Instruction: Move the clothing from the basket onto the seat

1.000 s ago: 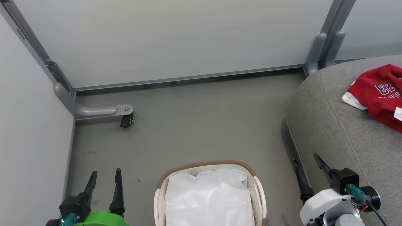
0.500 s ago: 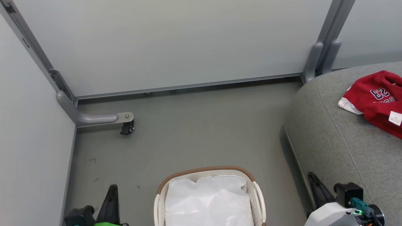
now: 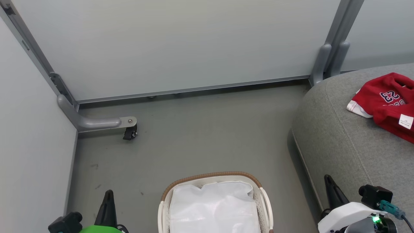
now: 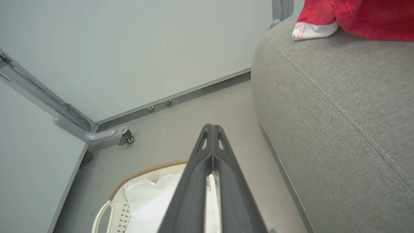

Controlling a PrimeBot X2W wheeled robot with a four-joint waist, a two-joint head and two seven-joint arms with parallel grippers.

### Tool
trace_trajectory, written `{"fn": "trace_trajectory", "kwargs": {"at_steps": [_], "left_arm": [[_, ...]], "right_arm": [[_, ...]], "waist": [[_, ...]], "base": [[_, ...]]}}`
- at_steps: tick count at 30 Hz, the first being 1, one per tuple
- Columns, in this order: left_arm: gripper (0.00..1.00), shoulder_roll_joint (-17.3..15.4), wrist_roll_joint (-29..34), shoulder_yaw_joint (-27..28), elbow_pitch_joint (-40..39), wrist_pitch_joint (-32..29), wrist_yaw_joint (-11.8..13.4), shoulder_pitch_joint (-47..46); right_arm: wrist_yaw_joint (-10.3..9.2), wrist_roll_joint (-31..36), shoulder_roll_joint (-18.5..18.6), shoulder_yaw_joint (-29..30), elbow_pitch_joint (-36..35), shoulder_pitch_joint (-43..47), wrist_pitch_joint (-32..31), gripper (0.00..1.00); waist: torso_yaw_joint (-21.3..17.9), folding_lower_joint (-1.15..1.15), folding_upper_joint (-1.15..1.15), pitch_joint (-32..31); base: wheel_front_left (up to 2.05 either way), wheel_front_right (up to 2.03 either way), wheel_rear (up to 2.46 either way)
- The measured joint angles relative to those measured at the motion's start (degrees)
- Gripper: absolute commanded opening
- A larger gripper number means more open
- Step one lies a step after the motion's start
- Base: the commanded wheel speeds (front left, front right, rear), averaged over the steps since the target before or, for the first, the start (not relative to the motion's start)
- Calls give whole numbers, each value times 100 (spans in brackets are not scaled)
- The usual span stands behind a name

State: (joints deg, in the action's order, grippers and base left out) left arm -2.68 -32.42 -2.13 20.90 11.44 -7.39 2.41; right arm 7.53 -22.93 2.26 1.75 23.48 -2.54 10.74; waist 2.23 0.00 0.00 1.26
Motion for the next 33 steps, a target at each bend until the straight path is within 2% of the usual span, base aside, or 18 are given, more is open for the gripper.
{"fn": "trace_trajectory", "kwargs": {"at_steps": [17, 33], "left_arm": [[0, -24, -1412, 152, -165, -382, 0, -186], [0, -38, -2496, 272, -274, -686, 0, -314]], "right_arm": [[0, -1585, 4, 107, -222, -41, -391, 0], [-1, -2830, 11, 186, -385, -98, -701, 0]], "waist": [[-34, 0, 0, -16], [-66, 0, 0, -32]], "base": [[0, 0, 0], [0, 0, 0]]}}
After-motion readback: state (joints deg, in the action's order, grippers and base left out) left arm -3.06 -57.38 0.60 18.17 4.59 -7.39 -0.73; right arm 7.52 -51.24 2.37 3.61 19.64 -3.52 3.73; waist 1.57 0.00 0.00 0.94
